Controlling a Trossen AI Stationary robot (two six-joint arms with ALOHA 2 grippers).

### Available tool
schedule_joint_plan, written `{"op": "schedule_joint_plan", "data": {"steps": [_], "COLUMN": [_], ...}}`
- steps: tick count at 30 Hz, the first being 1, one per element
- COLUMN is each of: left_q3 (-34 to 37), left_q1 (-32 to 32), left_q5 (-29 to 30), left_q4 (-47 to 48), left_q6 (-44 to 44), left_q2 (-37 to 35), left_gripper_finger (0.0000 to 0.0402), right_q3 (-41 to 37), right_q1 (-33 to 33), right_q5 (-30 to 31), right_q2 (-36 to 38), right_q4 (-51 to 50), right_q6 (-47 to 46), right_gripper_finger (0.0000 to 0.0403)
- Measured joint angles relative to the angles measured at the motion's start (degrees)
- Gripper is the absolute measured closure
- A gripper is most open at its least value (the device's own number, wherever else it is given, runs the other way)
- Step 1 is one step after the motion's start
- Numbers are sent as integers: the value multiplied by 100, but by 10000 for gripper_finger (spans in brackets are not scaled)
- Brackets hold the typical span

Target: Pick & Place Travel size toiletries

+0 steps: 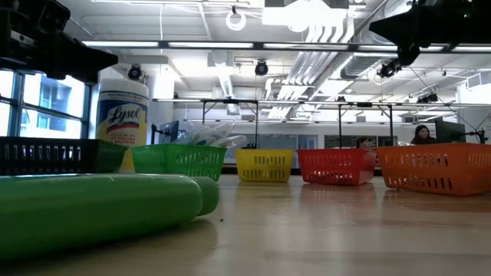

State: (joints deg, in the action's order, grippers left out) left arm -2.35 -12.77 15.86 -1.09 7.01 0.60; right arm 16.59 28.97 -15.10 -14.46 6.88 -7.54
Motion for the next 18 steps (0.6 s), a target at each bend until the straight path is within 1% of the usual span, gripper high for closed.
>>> {"op": "schedule_joint_plan", "data": {"steps": [4, 7, 9, 11, 13, 16, 18], "left_q3": [0, 0, 0, 0, 0, 0, -1], "left_q1": [1, 2, 2, 2, 2, 0, 1], "left_q5": [-1, 0, -2, -2, -2, -2, -2], "left_q4": [-1, 1, 1, 1, 1, 4, 17], "left_q6": [-17, -17, -15, -15, -15, -13, -11], "left_q2": [0, 0, 0, 0, 0, 0, 0], "left_gripper_finger": [402, 402, 402, 402, 402, 402, 402], "right_q3": [-371, -440, -442, -439, -439, -433, -428], "right_q1": [2, 3, 4, -26, -140, -429, -685], "right_q5": [-424, -558, -751, -789, -746, -891, -783], "right_q2": [-2, 19, 45, 92, 144, 222, 291], "right_q4": [599, 535, 491, 443, 428, 414, 158], "right_q6": [-325, -510, -534, -545, -657, -812, -765], "right_gripper_finger": [401, 401, 401, 401, 401, 401, 401]}}
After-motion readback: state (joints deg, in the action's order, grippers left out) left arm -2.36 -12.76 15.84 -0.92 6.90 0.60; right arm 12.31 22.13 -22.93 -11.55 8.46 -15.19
